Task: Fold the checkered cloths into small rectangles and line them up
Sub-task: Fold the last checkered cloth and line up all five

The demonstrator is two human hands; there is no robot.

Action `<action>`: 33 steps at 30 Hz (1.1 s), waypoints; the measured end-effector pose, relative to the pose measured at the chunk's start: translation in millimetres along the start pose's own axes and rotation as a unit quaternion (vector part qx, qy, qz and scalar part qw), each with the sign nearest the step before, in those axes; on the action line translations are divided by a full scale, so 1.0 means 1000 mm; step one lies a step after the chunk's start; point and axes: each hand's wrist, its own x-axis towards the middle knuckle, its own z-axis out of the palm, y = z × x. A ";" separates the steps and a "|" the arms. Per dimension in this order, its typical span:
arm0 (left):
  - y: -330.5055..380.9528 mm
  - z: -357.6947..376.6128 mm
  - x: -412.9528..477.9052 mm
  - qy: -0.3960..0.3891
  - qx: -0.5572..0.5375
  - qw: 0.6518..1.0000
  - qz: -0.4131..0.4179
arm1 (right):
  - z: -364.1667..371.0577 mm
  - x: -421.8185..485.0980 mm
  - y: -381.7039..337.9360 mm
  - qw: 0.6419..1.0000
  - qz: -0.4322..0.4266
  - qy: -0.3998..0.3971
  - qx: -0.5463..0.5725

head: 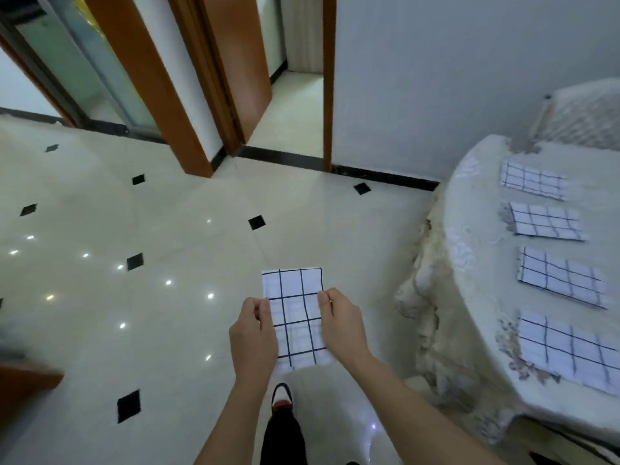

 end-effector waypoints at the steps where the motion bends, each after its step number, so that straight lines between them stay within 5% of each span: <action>1: 0.005 0.007 0.017 -0.019 -0.002 1.000 0.015 | -0.002 0.013 -0.004 1.000 0.012 0.020 -0.005; 11: 0.068 0.064 0.148 -0.190 -0.035 0.973 0.125 | -0.026 0.100 -0.046 0.974 0.103 0.201 0.000; 21: 0.116 0.148 0.175 -0.332 -0.032 0.918 0.216 | -0.062 0.129 -0.017 0.918 0.204 0.339 0.038; 33: 0.208 0.299 0.254 -0.349 -0.011 0.903 0.250 | -0.146 0.288 0.032 0.897 0.230 0.373 0.056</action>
